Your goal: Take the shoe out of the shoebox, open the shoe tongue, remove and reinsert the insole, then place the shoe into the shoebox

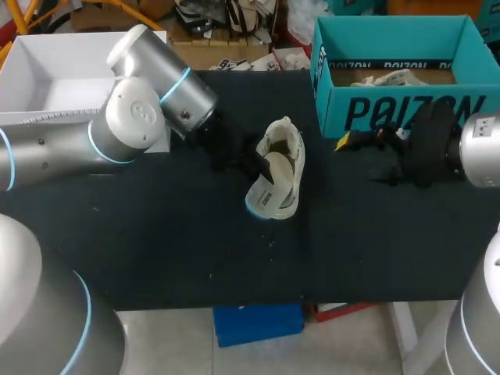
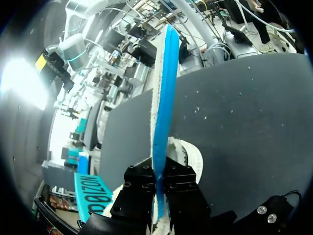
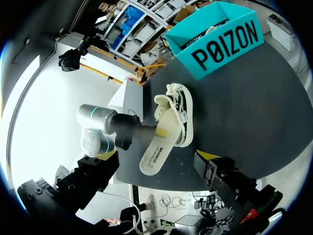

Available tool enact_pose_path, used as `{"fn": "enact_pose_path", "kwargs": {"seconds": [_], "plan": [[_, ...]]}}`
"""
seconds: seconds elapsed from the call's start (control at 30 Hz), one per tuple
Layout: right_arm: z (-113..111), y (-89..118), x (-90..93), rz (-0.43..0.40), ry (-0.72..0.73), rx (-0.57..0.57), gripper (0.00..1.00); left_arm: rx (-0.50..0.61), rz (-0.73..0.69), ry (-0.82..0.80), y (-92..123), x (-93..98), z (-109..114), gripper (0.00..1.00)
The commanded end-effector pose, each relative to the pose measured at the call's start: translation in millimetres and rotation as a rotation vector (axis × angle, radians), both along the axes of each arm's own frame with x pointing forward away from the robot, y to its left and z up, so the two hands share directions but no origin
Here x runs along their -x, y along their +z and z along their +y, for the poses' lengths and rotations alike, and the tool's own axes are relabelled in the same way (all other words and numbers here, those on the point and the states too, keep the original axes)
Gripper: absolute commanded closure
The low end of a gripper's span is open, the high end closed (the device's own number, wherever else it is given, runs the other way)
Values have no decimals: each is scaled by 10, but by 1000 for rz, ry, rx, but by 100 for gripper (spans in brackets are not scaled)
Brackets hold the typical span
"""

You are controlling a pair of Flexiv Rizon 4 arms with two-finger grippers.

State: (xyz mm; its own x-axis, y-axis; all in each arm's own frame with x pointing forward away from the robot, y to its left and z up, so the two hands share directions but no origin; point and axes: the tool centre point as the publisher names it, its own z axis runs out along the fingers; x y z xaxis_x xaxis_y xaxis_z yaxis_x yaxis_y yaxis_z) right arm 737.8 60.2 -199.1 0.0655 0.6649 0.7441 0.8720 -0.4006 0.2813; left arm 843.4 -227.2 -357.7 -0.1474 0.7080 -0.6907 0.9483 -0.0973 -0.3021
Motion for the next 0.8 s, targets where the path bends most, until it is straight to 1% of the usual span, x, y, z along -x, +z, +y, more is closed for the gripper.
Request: {"fn": "enact_pose_path", "kwargs": {"seconds": [0.03,0.2,0.3,0.43,0.67,0.8], "plan": [[1,2,4,1,-1,1,0,3,2,14,-50,53,-29,100],[1,2,4,1,-1,1,0,10,16,23,-122,55,-109,100],[1,2,4,1,-1,1,0,11,16,31,-149,20,-142,100],[1,2,4,1,-1,1,0,5,4,56,-182,-63,-161,100],[1,2,4,1,-1,1,0,-3,-17,99,-215,-260,-165,100],[1,2,4,1,-1,1,0,-7,-22,118,-235,-334,-165,100]]}}
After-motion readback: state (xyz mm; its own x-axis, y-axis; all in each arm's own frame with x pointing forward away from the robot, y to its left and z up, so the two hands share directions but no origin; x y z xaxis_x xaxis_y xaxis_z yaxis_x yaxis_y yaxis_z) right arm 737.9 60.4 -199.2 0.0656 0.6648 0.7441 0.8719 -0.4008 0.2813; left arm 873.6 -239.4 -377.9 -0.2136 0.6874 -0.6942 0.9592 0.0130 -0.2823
